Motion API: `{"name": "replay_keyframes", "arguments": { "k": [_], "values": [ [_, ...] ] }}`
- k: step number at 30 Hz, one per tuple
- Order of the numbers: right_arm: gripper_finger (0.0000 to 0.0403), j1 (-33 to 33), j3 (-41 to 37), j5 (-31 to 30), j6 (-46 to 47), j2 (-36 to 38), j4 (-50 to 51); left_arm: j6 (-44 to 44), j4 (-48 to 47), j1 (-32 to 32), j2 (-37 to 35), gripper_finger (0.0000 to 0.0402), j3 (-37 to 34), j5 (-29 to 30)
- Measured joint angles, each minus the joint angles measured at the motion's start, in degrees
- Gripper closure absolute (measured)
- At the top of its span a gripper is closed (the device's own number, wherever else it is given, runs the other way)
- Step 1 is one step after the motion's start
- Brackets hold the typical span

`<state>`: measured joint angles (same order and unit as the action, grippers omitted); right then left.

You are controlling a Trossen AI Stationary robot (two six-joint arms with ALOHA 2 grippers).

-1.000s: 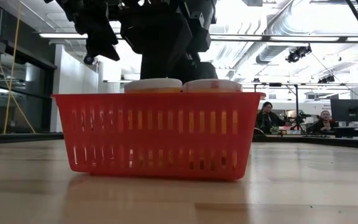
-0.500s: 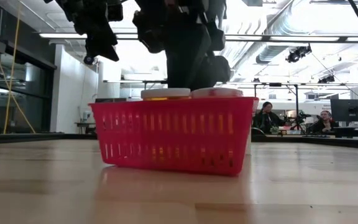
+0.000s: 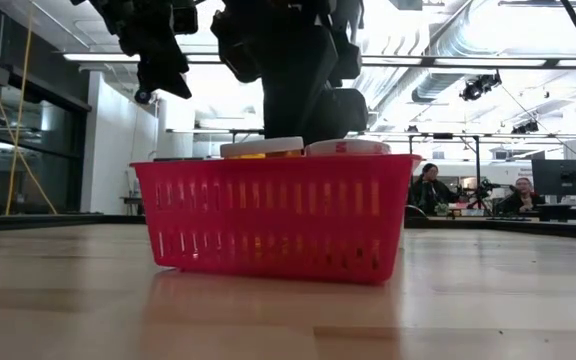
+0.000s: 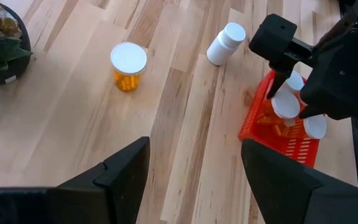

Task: Pick and place pill bottles into a basket
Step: Adjust the top orange pill bottle in the basket, then put the white pill bottle into the basket

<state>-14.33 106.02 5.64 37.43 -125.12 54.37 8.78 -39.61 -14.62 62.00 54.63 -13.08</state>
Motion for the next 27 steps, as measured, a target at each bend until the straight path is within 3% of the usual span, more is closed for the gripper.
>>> {"name": "replay_keyframes", "arguments": {
  "k": [27],
  "values": [
    [0.0134, 2.76, 0.11, 3.96, -3.16, 0.27, 0.94, -1.48, 0.0, -0.01, 0.0, 0.0115, 0.0, 0.0]
  ]
}}
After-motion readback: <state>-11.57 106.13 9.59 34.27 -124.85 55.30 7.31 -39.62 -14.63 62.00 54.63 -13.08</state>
